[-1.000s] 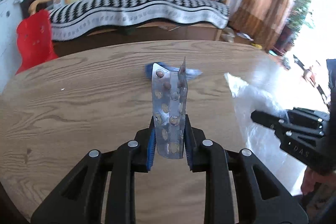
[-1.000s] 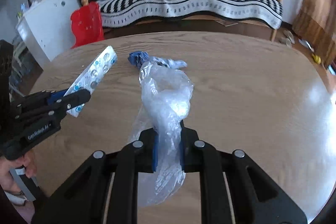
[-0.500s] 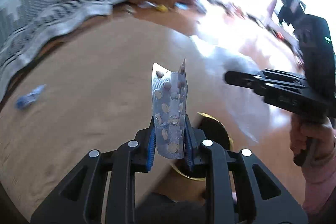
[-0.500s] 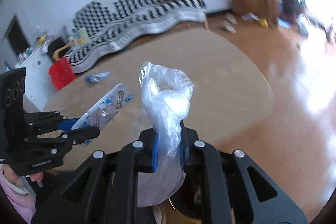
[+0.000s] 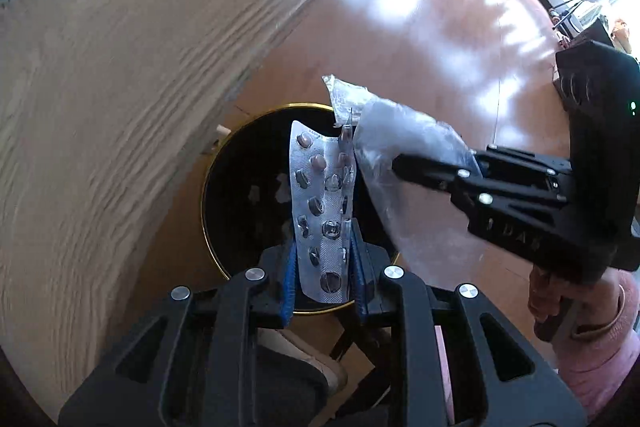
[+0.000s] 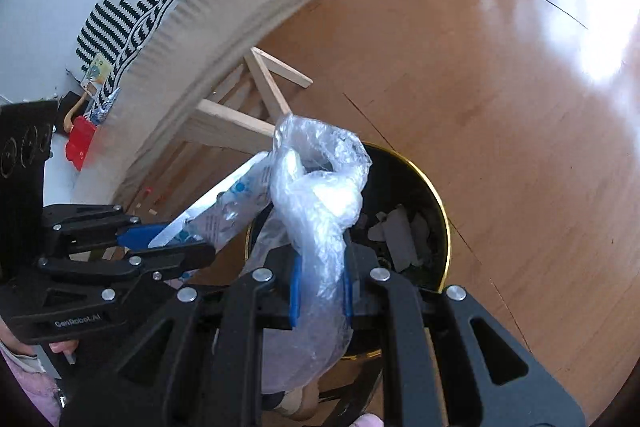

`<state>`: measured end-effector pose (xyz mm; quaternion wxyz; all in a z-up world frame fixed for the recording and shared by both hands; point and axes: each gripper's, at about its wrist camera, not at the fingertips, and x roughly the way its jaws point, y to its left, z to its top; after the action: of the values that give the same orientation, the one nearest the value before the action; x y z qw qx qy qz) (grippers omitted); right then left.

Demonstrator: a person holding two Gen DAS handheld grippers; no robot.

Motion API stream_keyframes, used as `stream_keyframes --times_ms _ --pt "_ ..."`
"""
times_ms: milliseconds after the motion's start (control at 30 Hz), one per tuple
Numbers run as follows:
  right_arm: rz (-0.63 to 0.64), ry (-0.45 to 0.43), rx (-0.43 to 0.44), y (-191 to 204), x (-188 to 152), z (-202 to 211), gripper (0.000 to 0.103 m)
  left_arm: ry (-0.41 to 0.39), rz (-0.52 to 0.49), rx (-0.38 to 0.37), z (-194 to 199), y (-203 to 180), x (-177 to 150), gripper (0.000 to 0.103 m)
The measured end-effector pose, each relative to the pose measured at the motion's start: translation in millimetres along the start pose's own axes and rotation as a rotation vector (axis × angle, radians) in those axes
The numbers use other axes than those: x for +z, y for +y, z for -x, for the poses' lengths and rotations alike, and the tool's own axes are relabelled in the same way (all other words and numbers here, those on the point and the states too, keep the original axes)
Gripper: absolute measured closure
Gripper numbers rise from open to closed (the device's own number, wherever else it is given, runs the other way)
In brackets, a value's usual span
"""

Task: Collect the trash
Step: 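Carry the blister pack and plastic bag over the black bin, then open both grippers over the bin and move them back toward the table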

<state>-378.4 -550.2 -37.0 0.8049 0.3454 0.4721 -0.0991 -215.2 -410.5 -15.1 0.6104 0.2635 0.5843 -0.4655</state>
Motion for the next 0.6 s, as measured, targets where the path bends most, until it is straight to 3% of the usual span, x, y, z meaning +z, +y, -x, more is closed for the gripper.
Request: stream_keyframes --times_ms 233,300,333,367,400,433,533,600 --pt "-0.01 0.028 -0.001 -11 -4 -15 0.088 0.016 -0.004 0.0 -15 -10 6 0.081" --pt "-0.016 0.014 0.0 -8 4 -15 0.082 0.025 0.005 0.025 -22 -13 12 0.074" --pt "-0.041 0.006 0.005 -8 7 -13 0.057 0.032 0.014 0.045 -24 -13 12 0.062" --pt "-0.072 0.003 0.003 -9 10 -12 0.018 0.037 0.026 0.062 -27 -13 12 0.041" --pt "-0.095 -0.016 0.011 -13 11 -7 0.008 0.038 0.028 0.035 -27 -14 14 0.035" --pt "-0.114 -0.044 0.019 -18 11 -1 0.008 0.033 0.018 -0.001 -26 -17 13 0.026" --pt "-0.19 -0.087 -0.013 -31 11 11 0.007 -0.009 0.001 -0.022 -17 -22 12 0.019" --pt "-0.24 -0.119 -0.061 -41 9 18 0.007 -0.082 0.02 -0.033 -3 -20 10 0.013"
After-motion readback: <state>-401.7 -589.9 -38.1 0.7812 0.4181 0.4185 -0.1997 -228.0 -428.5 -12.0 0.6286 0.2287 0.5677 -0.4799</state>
